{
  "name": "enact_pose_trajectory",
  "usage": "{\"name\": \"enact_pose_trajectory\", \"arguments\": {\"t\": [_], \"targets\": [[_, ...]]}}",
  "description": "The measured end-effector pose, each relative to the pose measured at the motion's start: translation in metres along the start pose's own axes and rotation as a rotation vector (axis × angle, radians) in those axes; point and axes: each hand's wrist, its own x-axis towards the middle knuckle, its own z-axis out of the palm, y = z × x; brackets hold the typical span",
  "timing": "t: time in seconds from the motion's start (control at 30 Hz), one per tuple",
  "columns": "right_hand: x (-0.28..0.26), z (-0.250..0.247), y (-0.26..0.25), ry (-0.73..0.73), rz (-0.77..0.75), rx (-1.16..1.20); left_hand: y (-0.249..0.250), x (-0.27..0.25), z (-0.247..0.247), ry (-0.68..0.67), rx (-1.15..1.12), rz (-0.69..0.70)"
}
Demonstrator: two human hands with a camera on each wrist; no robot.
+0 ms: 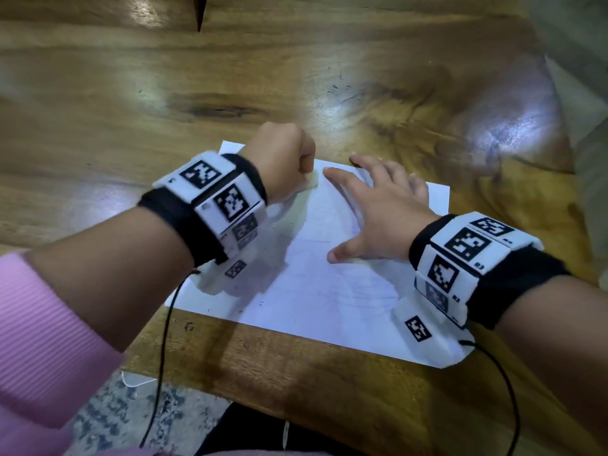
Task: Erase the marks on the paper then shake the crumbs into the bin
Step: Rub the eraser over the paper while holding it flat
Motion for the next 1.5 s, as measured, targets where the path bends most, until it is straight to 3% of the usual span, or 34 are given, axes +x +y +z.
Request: {"name": "enact_pose_trajectory", "arguments": {"t": [0.13,0.27,0.33,0.5,0.67,0.87,1.03,1.17,1.33,1.5], "targets": [[0.001,0.002,0.001,0.0,0.003,-0.002,-0.01,-0.025,0.007,-0.16,-0.007,0.069],[0.001,0.002,0.001,-0.002,0.004,-0.001,-0.002,0.003,-0.003,0.016,-0.041,0.009],[0.001,0.001,0.001,-0.005,0.006,-0.002,0.0,0.01,-0.003,0.024,-0.027,0.005],[0.0,0.001,0.001,-0.01,0.0,0.002,-0.015,-0.019,0.003,-0.274,0.018,0.081],[0.0,0.0,0.001,-0.019,0.0,-0.005,-0.004,0.008,-0.004,-0.028,0.014,0.045],[0.001,0.002,0.0,-0.044,-0.007,-0.013,-0.024,-0.047,0.015,-0.289,0.028,0.222],[0.001,0.003,0.0,-0.061,-0.003,-0.009,-0.01,-0.01,-0.002,-0.046,-0.034,0.129],[0.0,0.005,0.0,-0.08,-0.012,-0.021,-0.007,-0.012,0.005,-0.075,-0.018,0.066],[-0.002,0.009,0.0,-0.124,-0.021,-0.017,-0.02,-0.048,0.016,-0.166,-0.031,0.14],[-0.002,0.011,0.0,-0.137,-0.024,-0.013,-0.005,-0.013,0.009,-0.069,-0.036,0.039]]}}
